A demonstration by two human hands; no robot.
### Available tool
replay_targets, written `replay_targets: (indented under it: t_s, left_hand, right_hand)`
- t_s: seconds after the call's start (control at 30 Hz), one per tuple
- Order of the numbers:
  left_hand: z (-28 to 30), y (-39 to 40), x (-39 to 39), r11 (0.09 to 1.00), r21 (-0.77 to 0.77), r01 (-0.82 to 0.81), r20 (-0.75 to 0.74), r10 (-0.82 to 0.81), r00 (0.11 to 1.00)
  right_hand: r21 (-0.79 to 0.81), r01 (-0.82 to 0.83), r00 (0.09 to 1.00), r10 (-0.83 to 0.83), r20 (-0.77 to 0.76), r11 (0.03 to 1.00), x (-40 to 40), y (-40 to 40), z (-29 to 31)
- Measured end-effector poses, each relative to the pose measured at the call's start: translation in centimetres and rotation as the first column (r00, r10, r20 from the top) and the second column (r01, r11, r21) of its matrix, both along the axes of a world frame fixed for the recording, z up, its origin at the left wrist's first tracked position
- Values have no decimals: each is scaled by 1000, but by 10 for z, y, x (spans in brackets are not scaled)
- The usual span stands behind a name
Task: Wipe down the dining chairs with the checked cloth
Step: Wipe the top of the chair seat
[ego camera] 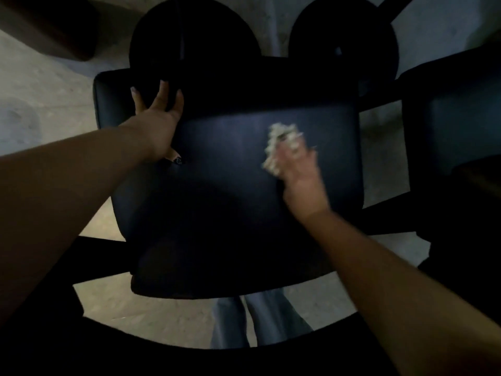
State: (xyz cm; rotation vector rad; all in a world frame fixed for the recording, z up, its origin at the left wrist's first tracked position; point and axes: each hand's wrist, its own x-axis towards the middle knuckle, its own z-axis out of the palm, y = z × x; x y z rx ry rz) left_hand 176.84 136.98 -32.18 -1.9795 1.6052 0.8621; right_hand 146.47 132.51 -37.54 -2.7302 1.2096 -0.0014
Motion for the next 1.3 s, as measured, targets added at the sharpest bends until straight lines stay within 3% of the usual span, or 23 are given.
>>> replay_targets:
  t_s: [0.07,0.13,0.2,0.23,0.33,0.4,0.43,0.47,0.53,0.6,0.67,0.77,0.87,0.93,1.0,1.1,1.13,1.23,1.3]
  left_hand:
    - [1,0,-4,1000,-1,-10,12,10,1000]
    - [2,-1,-11,999,-2,-33,32,34,999]
    - [-3,0,-15,993,-20,-119,19,120,993]
    - [-4,3,-16,986,-26,-166,4,166,986]
    - [-6,13,-23,988,-44,-151,-1,151,989]
    - [0,15,-24,998,-31,-62,8,62,998]
    - [3,14,-20,999,-5,-36,-5,36,999]
    - [6,12,-15,999,25,-30,-30,31,999]
    - [10,5,-3,996,81,-36,-58,40,998]
    - [11,3,4,994,104,-29,-60,35,998]
    - [11,4,0,994,108,-33,-56,40,998]
    - [19,10,-22,985,136,-109,-35,114,993]
    - [36,12,-53,984,89,-151,-243,169,955]
    - [51,10,-72,973,-1,-231,-483,201,852]
    - [68,9,-87,922,-28,-385,-685,263,679]
    - [96,11,-98,823,58,-565,-852,336,402]
    - [106,14,-101,796,75,-601,-877,340,340]
    - [125,19,-112,740,110,-664,-888,373,269]
    - [132,19,-123,707,98,-700,-871,401,283]
  right_hand:
    - [68,381,924,-377,-62,922,-32,-41,12]
    - [108,677,736,-671,-92,728,-31,-47,14]
    - [103,769,638,-765,-88,630,-4,-25,12]
    - [109,765,643,-760,-90,635,11,-4,12]
    - [178,539,842,-532,-92,823,57,85,9]
    - [168,138,990,-138,-10,976,84,157,10]
    - [213,-92,994,102,-35,973,91,177,14]
    - [261,-286,943,319,-96,922,91,181,15]
    - [275,-520,798,575,-183,809,80,148,16]
    - [255,-618,730,663,-165,744,56,106,15]
    - [259,-635,718,680,-150,728,25,67,17]
    - [398,-491,853,521,36,775,1,34,35]
    - [680,-164,979,34,200,715,22,26,69]
    - [726,-11,942,-237,239,688,44,16,95]
    - [762,40,906,-346,246,647,55,5,120]
    - [898,90,828,-534,174,432,52,-14,154]
    - [910,110,816,-559,147,400,46,-19,164]
    - [902,160,806,-580,115,402,22,-29,191]
    - [878,186,801,-585,125,442,9,-29,205]
